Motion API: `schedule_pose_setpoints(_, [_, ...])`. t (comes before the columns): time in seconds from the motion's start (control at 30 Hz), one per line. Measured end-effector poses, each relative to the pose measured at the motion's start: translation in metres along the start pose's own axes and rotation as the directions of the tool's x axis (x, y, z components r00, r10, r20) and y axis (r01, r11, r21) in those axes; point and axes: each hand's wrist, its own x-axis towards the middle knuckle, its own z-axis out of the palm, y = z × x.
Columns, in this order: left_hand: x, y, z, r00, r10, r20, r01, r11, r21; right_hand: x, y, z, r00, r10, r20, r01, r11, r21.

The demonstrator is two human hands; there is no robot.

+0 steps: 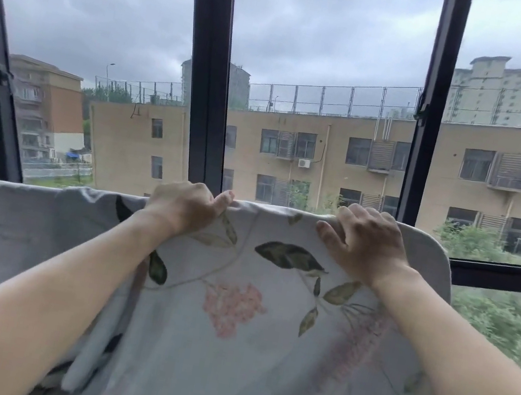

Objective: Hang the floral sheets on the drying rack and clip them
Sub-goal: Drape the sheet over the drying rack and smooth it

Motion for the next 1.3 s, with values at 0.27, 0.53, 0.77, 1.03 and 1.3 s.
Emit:
schedule_pose_setpoints(0.27, [-0.012, -0.007, -0.003, 0.995, 0.048, -0.089, -0.068, 0.969, -0.238, 0.037, -0.092, -0.013, 0.994, -0.104, 0.021, 0.095, 0.96, 0.263])
schedule_pose_setpoints(0.53, [-0.047, -0.103, 0.034, 0.969, -0.054, -0.243, 0.01, 0.984, -0.18, 0.045, -0.105, 0.021, 0.989, 0.013, -0.145, -0.01, 1.0, 0.021])
schedule_pose_setpoints(0.77, [-0.033, -0.11, 0.051, 0.8, 0.213, -0.561, -0.284, 0.958, -0.042, 0.046, -0.103, 0.039, 0.917, 0.088, -0.389, -0.101, 0.995, -0.011])
schedule_pose_setpoints(1.03, [-0.015, -0.122, 0.032, 0.764, 0.271, -0.585, -0.379, 0.923, -0.068, 0.051, -0.116, 0.044, 0.902, 0.085, -0.424, -0.098, 0.995, -0.009])
schedule_pose_setpoints(1.3, [0.052, -0.185, -0.029, 0.802, -0.349, -0.485, 0.299, 0.937, -0.181, 0.047, -0.112, 0.039, 0.889, 0.035, -0.457, -0.048, 0.999, -0.016])
